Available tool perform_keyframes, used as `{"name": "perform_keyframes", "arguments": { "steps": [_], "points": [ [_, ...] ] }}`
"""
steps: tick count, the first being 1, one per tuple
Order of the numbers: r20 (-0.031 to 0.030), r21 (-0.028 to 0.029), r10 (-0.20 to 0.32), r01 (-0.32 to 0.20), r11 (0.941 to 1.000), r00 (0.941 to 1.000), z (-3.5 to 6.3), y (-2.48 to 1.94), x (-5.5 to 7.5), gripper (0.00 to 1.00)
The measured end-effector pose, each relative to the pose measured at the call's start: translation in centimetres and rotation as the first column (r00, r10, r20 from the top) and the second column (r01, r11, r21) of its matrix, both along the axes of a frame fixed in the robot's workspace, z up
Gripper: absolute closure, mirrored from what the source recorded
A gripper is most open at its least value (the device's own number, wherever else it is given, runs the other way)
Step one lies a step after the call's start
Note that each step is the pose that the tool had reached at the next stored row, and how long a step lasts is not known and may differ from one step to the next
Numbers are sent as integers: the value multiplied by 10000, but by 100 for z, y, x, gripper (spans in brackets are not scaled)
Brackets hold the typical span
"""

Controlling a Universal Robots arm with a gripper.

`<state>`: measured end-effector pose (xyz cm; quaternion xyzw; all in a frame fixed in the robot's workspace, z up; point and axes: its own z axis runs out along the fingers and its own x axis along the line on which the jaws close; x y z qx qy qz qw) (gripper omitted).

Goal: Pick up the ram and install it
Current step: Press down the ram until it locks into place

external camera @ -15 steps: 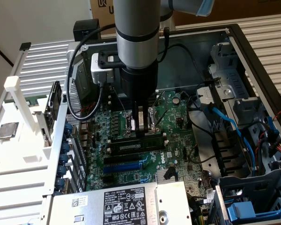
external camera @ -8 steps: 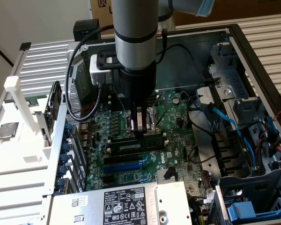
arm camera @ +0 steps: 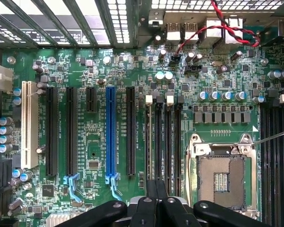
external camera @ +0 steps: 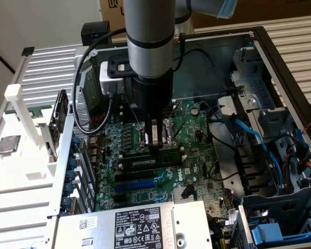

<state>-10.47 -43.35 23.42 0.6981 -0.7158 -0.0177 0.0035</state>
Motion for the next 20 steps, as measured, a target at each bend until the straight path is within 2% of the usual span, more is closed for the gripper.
{"name": "perform_keyframes", "arguments": {
  "steps": [10, 15, 20],
  "points": [
    [-1, -146, 69, -69, 9999, 10000, -5, 24, 9, 90],
    [3, -153, 156, -156, 9998, 9999, -6, 28, 9, 90],
    [69, -128, 193, -192, 9997, 9998, -5, 28, 7, 90]
  ]
}}
